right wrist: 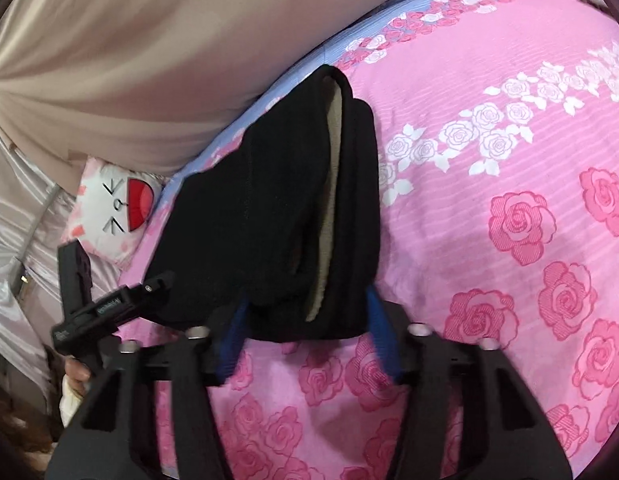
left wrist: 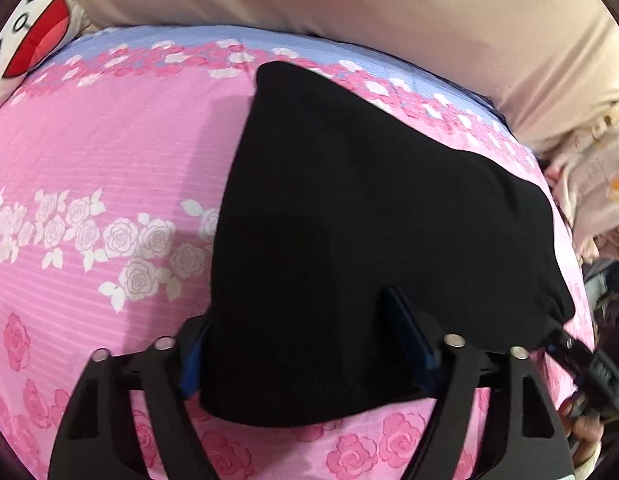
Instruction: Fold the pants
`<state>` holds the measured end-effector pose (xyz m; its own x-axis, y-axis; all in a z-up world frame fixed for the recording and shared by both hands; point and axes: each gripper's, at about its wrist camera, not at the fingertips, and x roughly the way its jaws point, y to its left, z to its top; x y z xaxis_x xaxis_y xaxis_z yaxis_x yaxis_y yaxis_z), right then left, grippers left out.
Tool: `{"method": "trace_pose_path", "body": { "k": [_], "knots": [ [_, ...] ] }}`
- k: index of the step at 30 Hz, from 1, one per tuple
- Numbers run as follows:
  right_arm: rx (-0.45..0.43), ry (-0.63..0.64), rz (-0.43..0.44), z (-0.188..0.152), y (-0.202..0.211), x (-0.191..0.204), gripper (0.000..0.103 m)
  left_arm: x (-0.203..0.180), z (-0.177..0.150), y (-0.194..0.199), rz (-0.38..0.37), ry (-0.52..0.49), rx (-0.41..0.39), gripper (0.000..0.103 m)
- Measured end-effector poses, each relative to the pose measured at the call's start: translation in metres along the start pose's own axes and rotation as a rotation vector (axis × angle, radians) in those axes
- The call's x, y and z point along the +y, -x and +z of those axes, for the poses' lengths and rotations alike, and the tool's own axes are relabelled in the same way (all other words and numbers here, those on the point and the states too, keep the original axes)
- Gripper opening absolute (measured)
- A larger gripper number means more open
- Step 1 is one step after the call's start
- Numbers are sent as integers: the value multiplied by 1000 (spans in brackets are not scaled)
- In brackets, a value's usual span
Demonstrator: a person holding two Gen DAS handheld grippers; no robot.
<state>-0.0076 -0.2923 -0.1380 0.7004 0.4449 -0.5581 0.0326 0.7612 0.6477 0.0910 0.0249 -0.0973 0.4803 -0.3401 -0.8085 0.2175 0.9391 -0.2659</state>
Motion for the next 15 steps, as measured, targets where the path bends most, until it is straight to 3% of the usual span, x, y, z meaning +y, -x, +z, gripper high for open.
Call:
{"method": "trace_pose_path", "body": {
  "k": [2, 3, 4, 5, 6, 8, 11, 12, 13, 14, 15],
  "knots": [
    [3, 18, -4, -1, 3, 2, 40, -4, -1, 9, 0, -22, -14, 59],
    [6, 12, -2, -1, 3, 2, 47, -3, -3, 12, -6, -16, -15, 62],
    [15, -9, 5, -3, 4, 0, 54, 0, -3, 12, -12, 4, -8, 75],
    [23, -29, 16, -5, 5, -3, 68, 7, -3, 9, -13, 43, 13, 85],
    [12, -35, 34, -6, 7, -4, 68, 11, -4, 6, -5, 68, 21, 91],
    [14, -43, 39, -7, 7, -3, 70, 17, -5, 1, -26, 105, 22, 92],
    [9, -40, 42, -7, 0, 6, 76, 10, -5, 0, -5, 77, -8, 93],
    [3, -31, 30, -7, -3, 9, 72, 6, -4, -2, -16, 59, -13, 90],
    [-2, -16, 11, -8, -9, 13, 65, 2, -4, -4, -15, 42, -14, 79],
    [-4, -18, 9, -8, -13, 14, 47, -2, -4, -3, -18, 26, -16, 72],
    [-5, -36, 36, -9, -14, 13, 39, -8, -5, 1, -9, 10, -26, 60]
  ]
}}
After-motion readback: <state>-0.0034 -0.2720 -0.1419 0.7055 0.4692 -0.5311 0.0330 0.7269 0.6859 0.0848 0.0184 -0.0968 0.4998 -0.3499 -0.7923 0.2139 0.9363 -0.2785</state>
